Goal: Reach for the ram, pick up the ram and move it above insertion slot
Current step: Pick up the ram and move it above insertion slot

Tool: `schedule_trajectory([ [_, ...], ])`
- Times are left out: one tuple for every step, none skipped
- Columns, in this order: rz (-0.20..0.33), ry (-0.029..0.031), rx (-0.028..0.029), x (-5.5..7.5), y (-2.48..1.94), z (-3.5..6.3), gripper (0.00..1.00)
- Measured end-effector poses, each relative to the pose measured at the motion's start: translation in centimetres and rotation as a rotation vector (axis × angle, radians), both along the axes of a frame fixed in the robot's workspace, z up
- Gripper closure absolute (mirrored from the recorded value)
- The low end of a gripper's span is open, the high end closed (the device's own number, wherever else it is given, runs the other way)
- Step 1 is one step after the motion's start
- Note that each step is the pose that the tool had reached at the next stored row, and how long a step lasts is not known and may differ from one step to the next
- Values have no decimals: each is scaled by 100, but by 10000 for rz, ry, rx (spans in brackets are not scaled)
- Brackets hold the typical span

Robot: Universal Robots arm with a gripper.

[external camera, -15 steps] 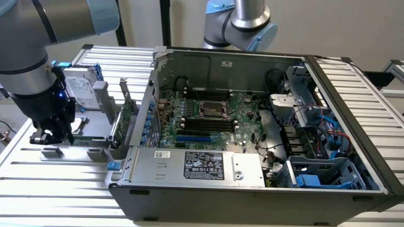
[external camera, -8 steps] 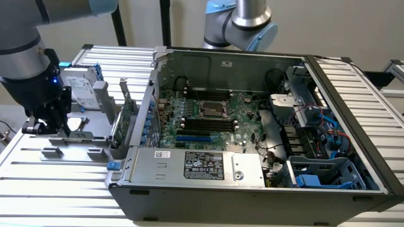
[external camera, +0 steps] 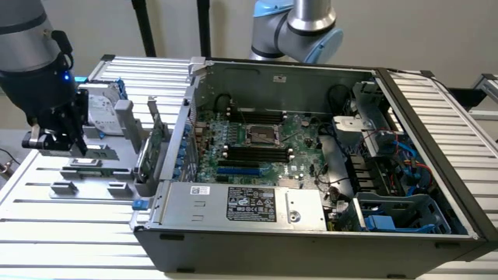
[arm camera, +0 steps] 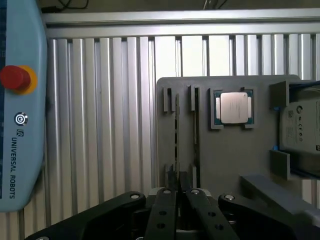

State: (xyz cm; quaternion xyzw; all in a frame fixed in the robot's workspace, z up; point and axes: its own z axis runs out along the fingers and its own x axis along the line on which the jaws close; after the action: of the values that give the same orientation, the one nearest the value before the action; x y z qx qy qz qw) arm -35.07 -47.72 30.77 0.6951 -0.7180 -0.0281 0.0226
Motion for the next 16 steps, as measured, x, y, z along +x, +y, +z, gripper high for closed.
schedule_trajectory([
  [0, 0, 3, 28, 0, 45, 87],
  [0, -1, 9, 60, 0, 92, 87],
  [0, 0, 12, 90, 0, 136, 87],
  [0, 0, 17, 122, 0, 179, 87],
  [0, -1, 22, 156, 0, 224, 87],
  [0, 0, 27, 190, 0, 268, 87],
  [0, -1, 32, 226, 0, 311, 87],
  [-1, -1, 37, 263, 0, 354, 87],
  [0, 1, 44, 305, 0, 400, 87],
  [0, -1, 52, 344, 0, 442, 87],
  [0, -1, 58, 383, 0, 484, 87],
  [0, 0, 66, 423, 0, 524, 87],
  [0, 0, 78, 466, 0, 561, 87],
  [1, -2, 95, 511, 0, 596, 87],
  [2, -1, 115, 555, 0, 628, 87],
  [3, -1, 135, 602, 0, 662, 87],
])
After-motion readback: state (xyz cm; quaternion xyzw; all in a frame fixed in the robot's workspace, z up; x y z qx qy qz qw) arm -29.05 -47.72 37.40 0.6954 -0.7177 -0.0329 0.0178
